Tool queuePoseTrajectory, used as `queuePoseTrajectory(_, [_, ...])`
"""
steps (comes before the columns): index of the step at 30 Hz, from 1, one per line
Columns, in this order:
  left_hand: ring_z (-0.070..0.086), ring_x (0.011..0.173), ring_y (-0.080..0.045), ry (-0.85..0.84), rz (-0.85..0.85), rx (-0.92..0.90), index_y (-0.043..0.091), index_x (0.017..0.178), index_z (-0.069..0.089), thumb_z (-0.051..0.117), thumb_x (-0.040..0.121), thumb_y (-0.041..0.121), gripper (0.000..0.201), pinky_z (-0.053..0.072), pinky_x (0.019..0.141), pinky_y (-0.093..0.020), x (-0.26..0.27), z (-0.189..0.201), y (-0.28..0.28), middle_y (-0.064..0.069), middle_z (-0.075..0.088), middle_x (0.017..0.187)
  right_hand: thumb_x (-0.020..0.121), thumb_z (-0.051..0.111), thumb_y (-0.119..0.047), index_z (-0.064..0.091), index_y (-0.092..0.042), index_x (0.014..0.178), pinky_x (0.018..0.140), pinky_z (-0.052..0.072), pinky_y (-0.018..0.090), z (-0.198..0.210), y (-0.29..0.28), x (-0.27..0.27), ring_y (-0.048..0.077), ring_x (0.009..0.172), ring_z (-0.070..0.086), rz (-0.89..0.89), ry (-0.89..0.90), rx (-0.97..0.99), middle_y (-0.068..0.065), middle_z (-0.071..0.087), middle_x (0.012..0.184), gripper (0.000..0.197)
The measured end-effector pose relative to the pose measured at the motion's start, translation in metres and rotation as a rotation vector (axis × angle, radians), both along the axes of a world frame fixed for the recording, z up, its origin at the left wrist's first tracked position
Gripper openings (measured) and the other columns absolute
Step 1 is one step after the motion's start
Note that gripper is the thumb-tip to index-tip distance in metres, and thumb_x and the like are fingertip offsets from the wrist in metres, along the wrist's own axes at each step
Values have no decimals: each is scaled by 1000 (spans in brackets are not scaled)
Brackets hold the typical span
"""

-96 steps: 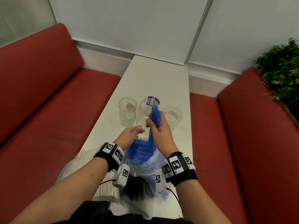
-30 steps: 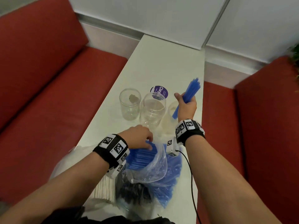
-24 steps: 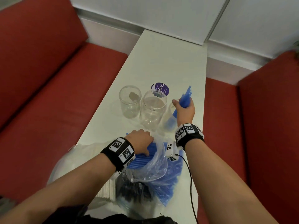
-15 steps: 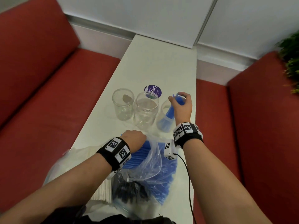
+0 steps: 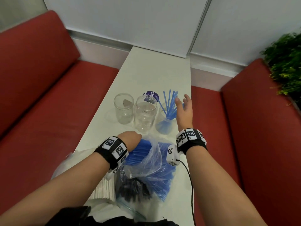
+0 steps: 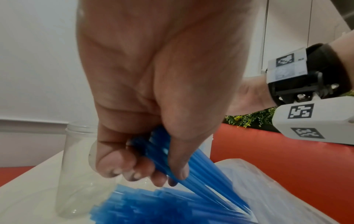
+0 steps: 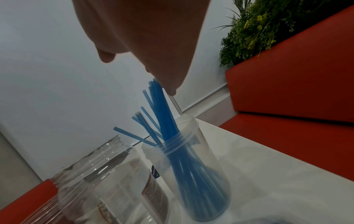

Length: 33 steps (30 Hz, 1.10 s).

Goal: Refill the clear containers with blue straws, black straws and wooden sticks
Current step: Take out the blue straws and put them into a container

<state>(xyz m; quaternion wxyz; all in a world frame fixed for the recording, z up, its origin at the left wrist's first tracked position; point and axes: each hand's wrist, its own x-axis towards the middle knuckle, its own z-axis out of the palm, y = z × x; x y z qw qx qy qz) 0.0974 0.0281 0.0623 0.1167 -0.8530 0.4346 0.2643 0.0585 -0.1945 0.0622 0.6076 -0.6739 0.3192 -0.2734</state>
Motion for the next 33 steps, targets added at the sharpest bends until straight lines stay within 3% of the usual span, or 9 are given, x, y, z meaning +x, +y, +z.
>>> queuePoseTrajectory(5, [59,111,-29,-4,0,15,6,123,51,46,99,11,26,45,88,-34,-3,13,4,-14,57,124,105,49,-47,18,-17,162,123,24,37,6,4,-10,24,153,26,-88,148,41,10,26,167,71])
queuePoseTrajectory(11, [61,111,-27,-57,-17,82,2,124,57,46,99,6,27,48,89,-31,1,41,-1,-13,61,123,103,52,-19,30,-15,158,127,11,31,40,33,-24,19,156,15,-178,-114,-399,6,28,166,59])
queuePoseTrajectory(15, [61,111,-26,-110,-18,98,2,122,58,48,98,7,26,49,91,-33,2,65,-5,-12,62,123,88,46,5,52,-21,140,109,45,32,40,65,-31,10,130,53,505,70,-341,-5,58,140,58])
queuePoseTrajectory(18, [55,123,-28,-129,-17,108,1,134,51,48,100,8,35,42,103,-35,0,86,-8,-14,55,135,87,65,-4,40,-24,151,105,38,28,17,88,-35,13,132,48,973,446,-357,0,50,148,72])
queuePoseTrajectory(23, [62,108,-27,-150,16,60,5,118,63,53,98,18,26,47,89,-35,-7,129,-12,-11,65,117,93,74,-22,71,-2,101,92,53,48,-6,115,-33,12,86,64,766,392,-226,20,73,100,21])
queuePoseTrajectory(25, [60,84,-22,-205,-18,-6,10,106,66,58,95,31,25,43,73,-32,-7,145,-16,-4,65,93,97,70,-20,70,-13,85,75,54,33,-4,119,-31,3,66,63,710,278,-163,13,70,77,14])
queuePoseTrajectory(28, [54,69,-18,-254,-18,-367,12,83,63,45,97,53,46,35,61,-29,-3,156,-20,-1,59,75,94,71,-14,63,-16,74,57,47,15,6,122,-25,5,52,58,592,149,-56,-3,63,59,22])
queuePoseTrajectory(31, [52,67,-18,-360,-35,-651,13,70,57,33,102,52,56,33,60,-31,-7,149,-27,0,53,69,90,62,-1,54,-12,63,52,43,19,14,121,-13,3,45,50,522,145,-82,-6,54,46,30])
queuePoseTrajectory(33, [56,71,-12,-204,-20,-904,17,74,61,36,100,54,52,40,64,-31,-7,143,-30,4,58,73,90,57,3,48,-13,62,53,39,24,17,119,-10,3,44,45,504,116,-52,-3,48,48,33])
